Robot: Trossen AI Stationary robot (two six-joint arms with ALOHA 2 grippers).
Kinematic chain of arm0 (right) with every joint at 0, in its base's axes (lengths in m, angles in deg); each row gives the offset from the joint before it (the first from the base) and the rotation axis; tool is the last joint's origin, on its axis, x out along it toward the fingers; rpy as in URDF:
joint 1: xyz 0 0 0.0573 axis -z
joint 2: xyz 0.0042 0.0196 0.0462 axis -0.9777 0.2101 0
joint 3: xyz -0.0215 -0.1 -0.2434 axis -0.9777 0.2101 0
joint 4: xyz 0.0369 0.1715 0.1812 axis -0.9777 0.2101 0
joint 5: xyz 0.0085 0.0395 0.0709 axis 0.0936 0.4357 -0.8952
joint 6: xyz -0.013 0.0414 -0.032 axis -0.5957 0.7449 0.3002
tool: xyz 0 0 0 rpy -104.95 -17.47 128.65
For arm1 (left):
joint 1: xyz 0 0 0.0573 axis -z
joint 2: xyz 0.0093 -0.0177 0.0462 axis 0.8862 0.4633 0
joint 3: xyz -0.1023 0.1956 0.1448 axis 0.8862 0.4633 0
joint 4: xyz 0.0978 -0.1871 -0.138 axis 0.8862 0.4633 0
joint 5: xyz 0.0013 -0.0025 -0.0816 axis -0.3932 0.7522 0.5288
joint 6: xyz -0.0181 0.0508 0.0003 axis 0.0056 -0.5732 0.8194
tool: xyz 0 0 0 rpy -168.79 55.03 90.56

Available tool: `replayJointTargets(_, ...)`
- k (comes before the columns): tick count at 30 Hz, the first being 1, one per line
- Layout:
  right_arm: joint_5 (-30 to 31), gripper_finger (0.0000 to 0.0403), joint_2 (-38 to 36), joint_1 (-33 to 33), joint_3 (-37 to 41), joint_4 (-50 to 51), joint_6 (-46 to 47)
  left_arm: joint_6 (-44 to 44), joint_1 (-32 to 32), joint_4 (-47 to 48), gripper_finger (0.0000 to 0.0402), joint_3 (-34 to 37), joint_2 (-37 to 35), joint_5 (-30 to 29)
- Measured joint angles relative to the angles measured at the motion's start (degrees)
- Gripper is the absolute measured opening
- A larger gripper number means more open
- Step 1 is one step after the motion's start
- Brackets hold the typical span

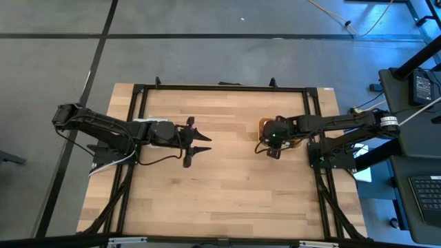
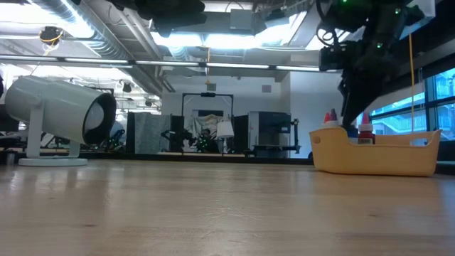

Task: Pick & Place food coloring
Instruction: Put the blue food coloring into the yellow bin

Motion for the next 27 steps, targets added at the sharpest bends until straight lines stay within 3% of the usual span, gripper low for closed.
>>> replayJointTargets(20, -1.00, 0.0138, -0.04, 1.66, 1.63, -3.81, -3.07, -0.02, -0.01, -0.02, 0.0143, 0.00, 0.00, -0.42)
replayJointTargets(27, -1.15, 0.0173, 0.07, 1.68, 1.74, -3.77, -2.94, -0.01, 0.00, -0.01, 0.0143, 0.00, 0.00, -0.42)
